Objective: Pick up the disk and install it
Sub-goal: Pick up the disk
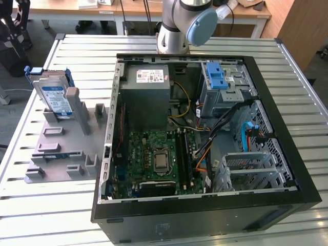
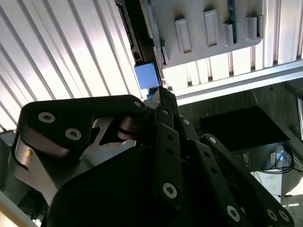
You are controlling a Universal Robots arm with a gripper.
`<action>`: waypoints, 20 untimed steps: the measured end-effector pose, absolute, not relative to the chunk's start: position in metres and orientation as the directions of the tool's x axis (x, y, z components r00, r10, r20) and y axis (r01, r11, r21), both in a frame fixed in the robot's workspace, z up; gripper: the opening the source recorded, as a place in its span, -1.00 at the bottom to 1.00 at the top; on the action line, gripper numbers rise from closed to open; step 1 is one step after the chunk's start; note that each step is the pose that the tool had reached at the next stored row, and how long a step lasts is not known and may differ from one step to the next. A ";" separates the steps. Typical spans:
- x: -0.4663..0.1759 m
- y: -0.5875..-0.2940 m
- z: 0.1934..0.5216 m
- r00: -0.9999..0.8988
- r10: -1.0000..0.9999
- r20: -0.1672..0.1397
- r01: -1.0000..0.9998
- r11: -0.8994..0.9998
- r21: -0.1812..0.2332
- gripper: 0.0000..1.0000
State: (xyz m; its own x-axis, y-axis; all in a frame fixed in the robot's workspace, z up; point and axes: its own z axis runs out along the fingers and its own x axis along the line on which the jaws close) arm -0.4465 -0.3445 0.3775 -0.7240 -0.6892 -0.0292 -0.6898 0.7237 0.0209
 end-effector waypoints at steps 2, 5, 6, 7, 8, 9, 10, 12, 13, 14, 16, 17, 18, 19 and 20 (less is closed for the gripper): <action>-0.447 -0.344 0.377 -0.715 -0.699 -0.030 -0.699 0.715 0.020 -0.79; -0.447 -0.344 0.377 -0.701 -0.713 -0.033 -0.714 0.700 0.018 -0.79; -0.447 -0.344 0.377 -0.696 -0.717 -0.034 -0.718 0.696 0.016 -0.79; -0.447 -0.344 0.377 -0.692 -0.721 -0.035 -0.722 0.692 0.015 -0.79; -0.447 -0.344 0.377 -0.687 -0.726 -0.036 -0.727 0.687 0.014 -0.79; -0.447 -0.344 0.377 -0.682 -0.730 -0.037 -0.731 0.682 0.014 -0.79; -0.447 -0.344 0.377 -0.677 -0.735 -0.037 -0.736 0.677 0.013 -0.79; -0.447 -0.344 0.377 -0.666 -0.745 -0.039 -0.746 0.666 0.011 -0.79; -0.447 -0.344 0.377 -0.660 -0.751 -0.040 -0.751 0.660 0.010 -0.79; -0.447 -0.344 0.377 -0.653 -0.757 -0.041 -0.757 0.653 0.009 -0.79; -0.447 -0.344 0.377 -0.637 -0.769 -0.043 -0.770 0.638 0.007 -0.79; -0.447 -0.344 0.377 -0.630 -0.775 -0.044 -0.776 0.630 0.005 -0.79; -0.447 -0.344 0.377 -0.622 -0.781 -0.045 -0.782 0.623 0.004 -0.79; -0.447 -0.344 0.377 -0.615 -0.788 -0.046 -0.788 0.615 0.003 -0.79; -0.447 -0.344 0.377 -0.606 -0.794 -0.047 -0.795 0.607 0.001 -0.79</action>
State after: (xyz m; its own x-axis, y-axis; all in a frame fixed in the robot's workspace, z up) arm -0.4472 -0.3445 0.3769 -0.6059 -0.7941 -0.0467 -0.7951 0.6065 0.0014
